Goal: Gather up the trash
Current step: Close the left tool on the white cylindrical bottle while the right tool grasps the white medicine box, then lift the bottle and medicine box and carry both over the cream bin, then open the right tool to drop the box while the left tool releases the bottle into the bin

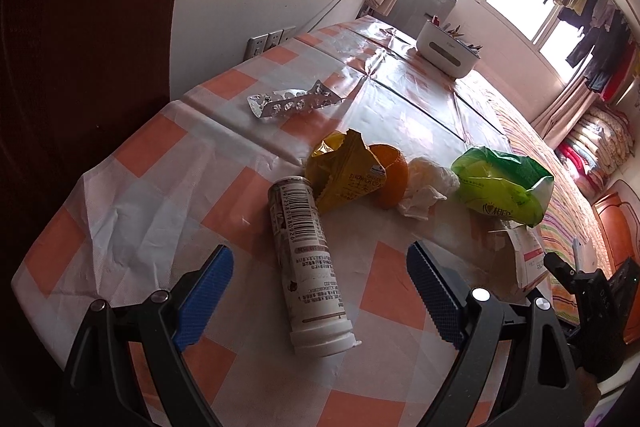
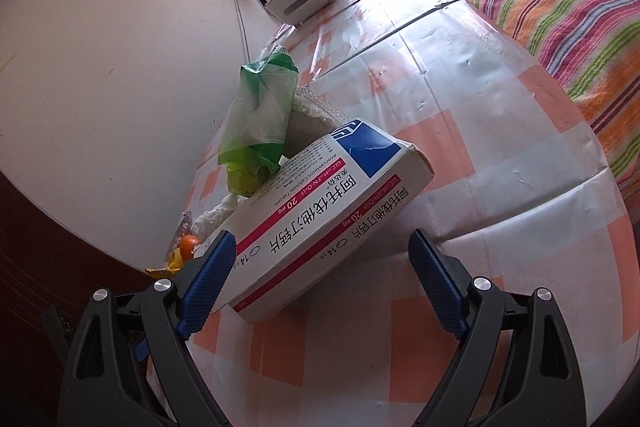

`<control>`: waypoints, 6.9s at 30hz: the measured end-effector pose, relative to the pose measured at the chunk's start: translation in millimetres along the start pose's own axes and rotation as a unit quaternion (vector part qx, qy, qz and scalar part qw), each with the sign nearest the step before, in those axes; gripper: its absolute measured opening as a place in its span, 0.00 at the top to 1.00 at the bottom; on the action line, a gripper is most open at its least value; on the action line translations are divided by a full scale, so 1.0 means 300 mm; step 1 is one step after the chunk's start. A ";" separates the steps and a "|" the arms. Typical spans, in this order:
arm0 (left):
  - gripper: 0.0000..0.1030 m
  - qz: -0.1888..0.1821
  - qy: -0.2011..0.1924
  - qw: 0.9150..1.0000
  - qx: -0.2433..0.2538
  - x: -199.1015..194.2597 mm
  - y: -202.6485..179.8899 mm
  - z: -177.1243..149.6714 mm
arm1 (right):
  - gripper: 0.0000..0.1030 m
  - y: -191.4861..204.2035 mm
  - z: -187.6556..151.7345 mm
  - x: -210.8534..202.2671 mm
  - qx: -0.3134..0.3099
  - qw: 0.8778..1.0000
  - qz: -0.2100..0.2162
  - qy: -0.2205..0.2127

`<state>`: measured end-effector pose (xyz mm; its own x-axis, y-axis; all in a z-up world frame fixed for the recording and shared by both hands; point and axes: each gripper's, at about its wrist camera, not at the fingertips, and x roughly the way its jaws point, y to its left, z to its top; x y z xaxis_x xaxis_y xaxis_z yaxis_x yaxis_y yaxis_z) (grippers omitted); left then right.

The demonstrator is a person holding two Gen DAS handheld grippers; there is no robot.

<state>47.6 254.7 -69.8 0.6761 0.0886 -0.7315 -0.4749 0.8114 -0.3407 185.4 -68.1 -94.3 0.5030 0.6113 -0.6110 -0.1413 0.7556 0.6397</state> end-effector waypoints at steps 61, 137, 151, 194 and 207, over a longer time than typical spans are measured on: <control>0.72 -0.099 -0.039 0.992 0.062 -0.030 -0.148 -0.057 | 0.60 0.012 0.016 -0.189 -0.051 0.993 0.035 -0.096; 0.72 -0.255 -0.032 0.927 0.273 -0.085 -0.663 -0.336 | 0.60 0.010 -0.067 -0.530 -0.213 0.942 -0.101 -0.240; 0.72 -0.276 -0.011 0.916 0.290 -0.064 -0.745 -0.388 | 0.60 -0.066 -0.070 -0.624 -0.202 0.938 -0.116 -0.258; 0.72 -0.372 0.042 0.858 0.351 -0.117 -1.078 -0.590 | 0.23 -0.441 -0.067 -0.962 -0.038 0.910 -0.213 -0.353; 0.72 -0.373 0.055 0.851 0.367 -0.109 -1.113 -0.638 | 0.23 -0.457 -0.067 -0.966 -0.028 0.915 -0.198 -0.351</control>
<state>76.0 -129.7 -45.2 0.5590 -0.6306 -0.5384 0.5694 0.7639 -0.3036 42.0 -344.0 -14.3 0.9453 -0.0004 -0.3261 0.1370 0.9080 0.3960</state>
